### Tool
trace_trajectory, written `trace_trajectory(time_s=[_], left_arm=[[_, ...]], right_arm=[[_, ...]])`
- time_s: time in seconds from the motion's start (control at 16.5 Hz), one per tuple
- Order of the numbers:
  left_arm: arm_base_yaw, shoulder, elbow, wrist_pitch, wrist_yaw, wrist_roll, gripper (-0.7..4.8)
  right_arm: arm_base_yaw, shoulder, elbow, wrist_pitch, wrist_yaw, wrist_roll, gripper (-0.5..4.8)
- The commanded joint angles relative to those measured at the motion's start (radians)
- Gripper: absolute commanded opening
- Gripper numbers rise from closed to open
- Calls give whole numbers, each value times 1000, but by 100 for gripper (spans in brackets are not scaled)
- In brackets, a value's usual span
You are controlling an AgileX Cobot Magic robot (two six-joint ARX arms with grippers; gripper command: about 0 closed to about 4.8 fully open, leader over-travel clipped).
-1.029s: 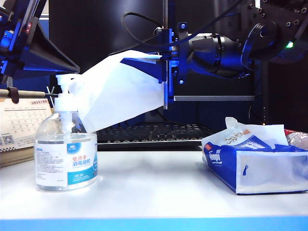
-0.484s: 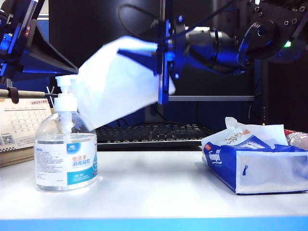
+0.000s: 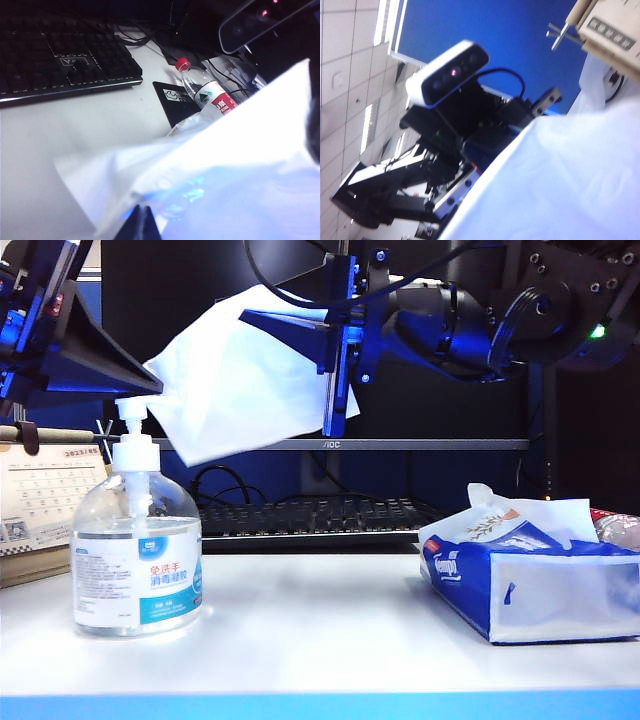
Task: Pull out a tissue from the tissue dispenser, then press the switch of the alcohol sanitizer bottle to drop some sanitizer on the paper tissue, and finally place the treated tissue on the table.
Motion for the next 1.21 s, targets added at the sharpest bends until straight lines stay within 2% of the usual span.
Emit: trace_trajectory(time_s=[0.06, 0.61, 1.21], left_arm=[[3, 19, -19, -178, 3, 4, -1], [3, 11, 84, -179, 45, -3, -1], [13, -122, 173, -192, 41, 5, -1]], right_arm=[[-11, -4, 1, 15, -12, -3, -5], [-26, -4, -3, 15, -12, -6, -5], [-27, -4, -3, 16, -13, -5, -5]])
